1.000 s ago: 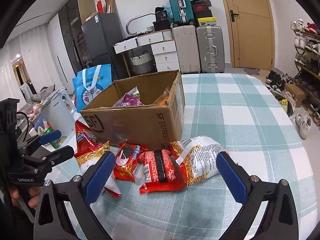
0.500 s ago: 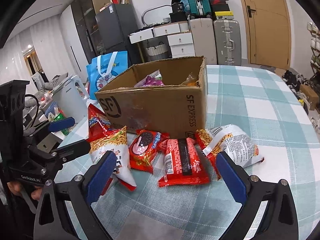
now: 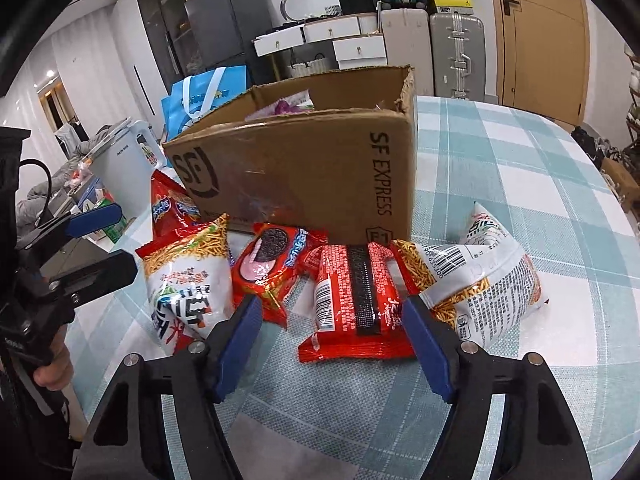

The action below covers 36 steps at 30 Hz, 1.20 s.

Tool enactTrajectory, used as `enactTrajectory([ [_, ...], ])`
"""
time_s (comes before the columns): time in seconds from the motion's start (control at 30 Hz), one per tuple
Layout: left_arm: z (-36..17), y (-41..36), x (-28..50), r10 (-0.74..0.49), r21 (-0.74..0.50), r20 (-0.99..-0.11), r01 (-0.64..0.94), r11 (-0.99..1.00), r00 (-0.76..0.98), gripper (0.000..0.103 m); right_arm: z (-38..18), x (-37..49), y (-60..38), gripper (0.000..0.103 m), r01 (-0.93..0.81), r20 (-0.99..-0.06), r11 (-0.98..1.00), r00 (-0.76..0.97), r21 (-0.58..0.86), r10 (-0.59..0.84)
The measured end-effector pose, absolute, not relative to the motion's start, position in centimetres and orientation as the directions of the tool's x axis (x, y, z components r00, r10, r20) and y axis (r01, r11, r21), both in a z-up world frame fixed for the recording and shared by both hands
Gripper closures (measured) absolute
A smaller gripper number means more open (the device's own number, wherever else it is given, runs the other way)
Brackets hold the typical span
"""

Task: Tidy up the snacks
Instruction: 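Withdraw both grippers toward the remaining red snack bags, then grasp the red Oreo-style biscuit bag with the right gripper while the left gripper grasps the noodle snack bag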

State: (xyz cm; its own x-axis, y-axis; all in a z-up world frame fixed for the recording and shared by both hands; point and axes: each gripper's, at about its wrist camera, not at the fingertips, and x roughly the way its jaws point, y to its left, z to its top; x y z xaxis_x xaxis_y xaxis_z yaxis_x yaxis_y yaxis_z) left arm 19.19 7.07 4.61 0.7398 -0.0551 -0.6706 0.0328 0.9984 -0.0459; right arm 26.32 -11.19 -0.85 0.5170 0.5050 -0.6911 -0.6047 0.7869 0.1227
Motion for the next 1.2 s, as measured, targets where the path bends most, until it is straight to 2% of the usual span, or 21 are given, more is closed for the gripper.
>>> enactTrajectory([
  [0.4, 2.8, 4.6, 19.5, -0.102, -0.015, -0.702, 0.129, 0.992, 0.705, 0.0, -1.5, 27.5, -10.5, 0.028, -0.597, -0.706, 0.798, 0.531, 0.081, 0.469],
  [0.63, 1.1, 3.8, 20.2, -0.097, -0.002, -0.734, 0.139, 0.99, 0.673, 0.001, -1.6, 27.8, -10.1, 0.036, -0.589, -0.717, 0.805, 0.536, 0.061, 0.446],
  [0.73, 0.3, 3.6, 20.4, -0.084, 0.009, -0.743, 0.136, 0.991, 0.664, 0.0, -1.7, 27.8, -9.8, 0.044, -0.588, -0.724, 0.808, 0.537, 0.047, 0.433],
  [0.87, -0.5, 3.6, 20.9, -0.084, 0.004, -0.754, 0.133, 0.991, 0.651, 0.001, -1.9, 28.0, -9.6, 0.045, -0.591, -0.736, 0.805, 0.523, 0.051, 0.431],
  [0.93, -0.9, 3.6, 21.1, -0.091, -0.002, -0.758, 0.137, 0.991, 0.645, 0.008, -2.0, 28.1, -9.5, 0.047, -0.585, -0.74, 0.81, 0.523, 0.05, 0.423],
  [1.03, -1.1, 3.7, 21.4, -0.096, -0.009, -0.76, 0.138, 0.99, 0.643, 0.013, -2.1, 28.1, -9.6, 0.053, -0.581, -0.743, 0.813, 0.525, 0.043, 0.414],
  [1.13, -1.0, 3.7, 21.4, -0.117, -0.022, -0.753, 0.152, 0.988, 0.648, 0.022, -2.1, 27.9, -9.4, 0.054, -0.581, -0.739, 0.814, 0.535, 0.03, 0.409],
  [1.2, -1.0, 3.7, 21.3, -0.127, -0.024, -0.748, 0.165, 0.986, 0.652, 0.024, -2.1, 27.8, -9.5, 0.055, -0.583, -0.737, 0.812, 0.537, 0.027, 0.41],
])
